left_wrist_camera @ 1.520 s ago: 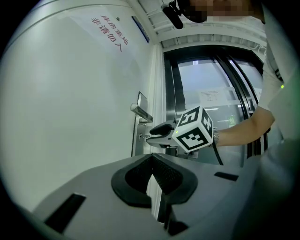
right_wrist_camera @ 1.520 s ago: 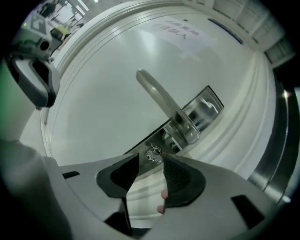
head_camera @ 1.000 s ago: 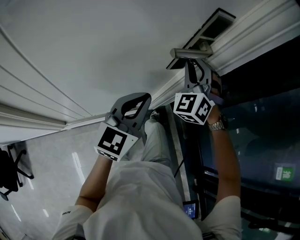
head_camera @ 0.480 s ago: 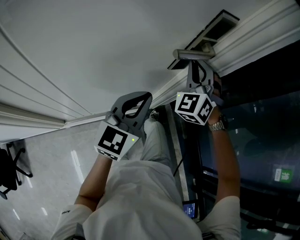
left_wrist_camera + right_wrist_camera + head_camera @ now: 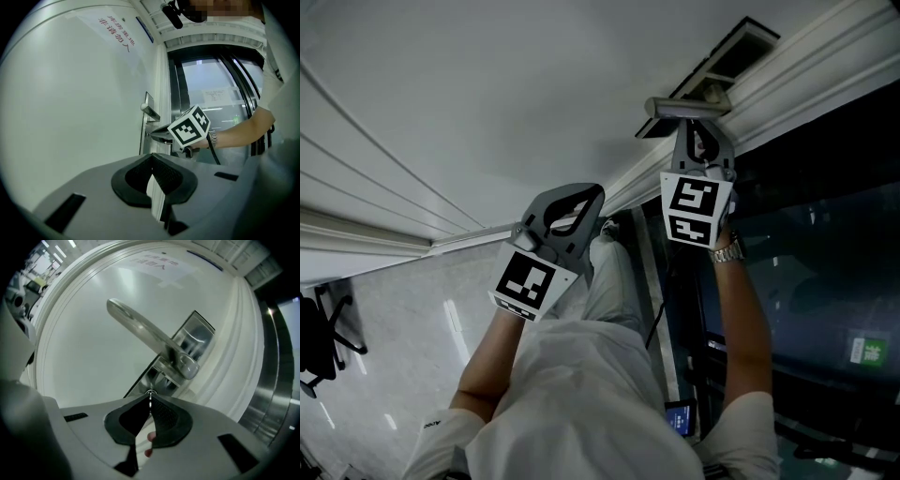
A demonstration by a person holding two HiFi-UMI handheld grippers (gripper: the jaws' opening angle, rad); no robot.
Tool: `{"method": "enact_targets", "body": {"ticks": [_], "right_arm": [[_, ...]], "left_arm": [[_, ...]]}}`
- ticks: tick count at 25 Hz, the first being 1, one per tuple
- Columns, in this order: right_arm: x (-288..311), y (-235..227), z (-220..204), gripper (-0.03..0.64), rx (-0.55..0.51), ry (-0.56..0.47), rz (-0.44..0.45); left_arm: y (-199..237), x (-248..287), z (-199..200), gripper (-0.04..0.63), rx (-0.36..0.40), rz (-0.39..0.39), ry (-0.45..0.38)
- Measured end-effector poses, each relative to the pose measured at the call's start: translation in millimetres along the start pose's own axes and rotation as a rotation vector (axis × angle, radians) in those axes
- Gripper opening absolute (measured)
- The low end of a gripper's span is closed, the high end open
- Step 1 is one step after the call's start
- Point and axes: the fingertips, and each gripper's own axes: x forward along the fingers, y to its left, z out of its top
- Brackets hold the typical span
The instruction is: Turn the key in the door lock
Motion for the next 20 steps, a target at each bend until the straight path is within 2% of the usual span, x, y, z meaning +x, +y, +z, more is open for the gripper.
{"method": "enact_targets", "body": {"ticks": [8,20], "right_arm": [[2,-7,-5,0.012,0.446,-0.002,0.089],[3,-14,-12,0.012,1.019,-0.009,0.246]], "left_arm": [[-1,1,-3,0.006,-0.008,0.002,0.006],[-1,-2,-5,0.005,-0.002,0.015,0.012]]}}
